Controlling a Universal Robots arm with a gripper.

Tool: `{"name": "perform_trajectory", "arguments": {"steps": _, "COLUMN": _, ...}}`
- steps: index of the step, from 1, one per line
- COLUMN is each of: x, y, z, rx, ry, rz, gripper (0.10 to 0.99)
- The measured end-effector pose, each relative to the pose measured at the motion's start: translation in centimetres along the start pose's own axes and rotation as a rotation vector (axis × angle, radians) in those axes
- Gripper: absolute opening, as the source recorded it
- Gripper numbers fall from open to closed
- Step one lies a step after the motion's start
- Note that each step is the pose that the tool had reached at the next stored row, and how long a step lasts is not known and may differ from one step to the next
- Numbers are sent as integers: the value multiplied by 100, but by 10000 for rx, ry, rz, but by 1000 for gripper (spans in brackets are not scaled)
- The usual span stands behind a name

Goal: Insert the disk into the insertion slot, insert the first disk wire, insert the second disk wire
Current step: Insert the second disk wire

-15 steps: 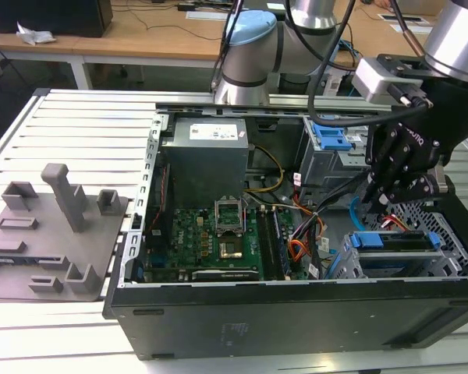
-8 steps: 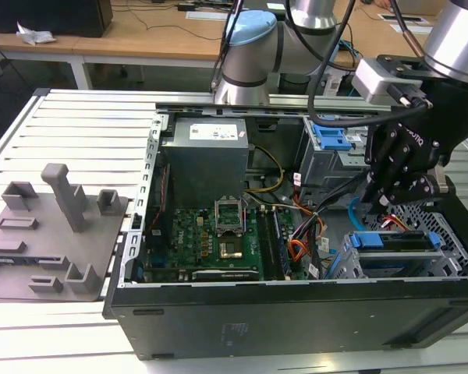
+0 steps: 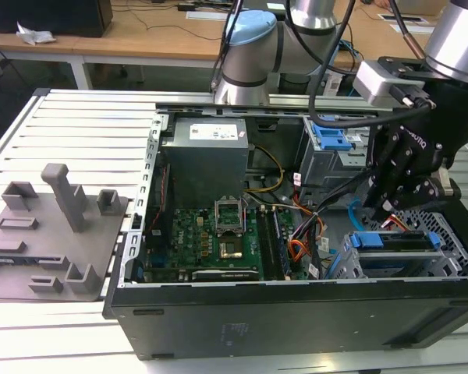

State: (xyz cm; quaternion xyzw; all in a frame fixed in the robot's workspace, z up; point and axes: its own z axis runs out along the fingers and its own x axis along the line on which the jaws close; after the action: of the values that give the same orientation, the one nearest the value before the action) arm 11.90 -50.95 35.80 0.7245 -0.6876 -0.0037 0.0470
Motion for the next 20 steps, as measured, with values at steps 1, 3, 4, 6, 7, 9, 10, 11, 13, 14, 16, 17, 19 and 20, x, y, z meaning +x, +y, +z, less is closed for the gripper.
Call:
{"name": "perform_trajectory", "arguments": {"steps": 1, "x": 0, "y": 0, "z": 0, "rx": 0, "ry": 0, "rz": 0, "gripper": 267}}
{"name": "perform_trajectory", "arguments": {"steps": 3, "x": 0, "y": 0, "z": 0, "rx": 0, "ry": -2, "rz": 0, "gripper": 204}}
{"name": "perform_trajectory", "arguments": {"steps": 4, "x": 0, "y": 0, "z": 0, "rx": 0, "ry": -2, "rz": 0, "gripper": 161}}
{"name": "perform_trajectory", "arguments": {"steps": 6, "x": 0, "y": 0, "z": 0, "rx": 0, "ry": -4, "rz": 0, "gripper": 161}}
{"name": "perform_trajectory", "arguments": {"steps": 7, "x": 5, "y": 0, "z": 0, "rx": 0, "ry": -3, "rz": 0, "gripper": 161}}
{"name": "perform_trajectory", "arguments": {"steps": 9, "x": 44, "y": 3, "z": 3, "rx": 2, "ry": -35, "rz": -1, "gripper": 161}}
{"name": "perform_trajectory", "arguments": {"steps": 10, "x": 71, "y": 4, "z": 5, "rx": 5, "ry": -93, "rz": -5, "gripper": 161}}
{"name": "perform_trajectory", "arguments": {"steps": 11, "x": 116, "y": 6, "z": 9, "rx": 14, "ry": -255, "rz": -17, "gripper": 161}}
{"name": "perform_trajectory", "arguments": {"steps": 13, "x": 190, "y": 9, "z": 17, "rx": 35, "ry": -635, "rz": -44, "gripper": 161}}
{"name": "perform_trajectory", "arguments": {"steps": 14, "x": 201, "y": 9, "z": 22, "rx": 36, "ry": -689, "rz": -20, "gripper": 161}}
{"name": "perform_trajectory", "arguments": {"steps": 16, "x": 206, "y": 9, "z": 33, "rx": 31, "ry": -703, "rz": 131, "gripper": 161}}
{"name": "perform_trajectory", "arguments": {"steps": 17, "x": 206, "y": 9, "z": 37, "rx": 28, "ry": -709, "rz": 247, "gripper": 161}}
{"name": "perform_trajectory", "arguments": {"steps": 19, "x": 206, "y": 8, "z": 42, "rx": 21, "ry": -719, "rz": 536, "gripper": 161}}
{"name": "perform_trajectory", "arguments": {"steps": 20, "x": 205, "y": 8, "z": 44, "rx": 21, "ry": -723, "rz": 558, "gripper": 161}}
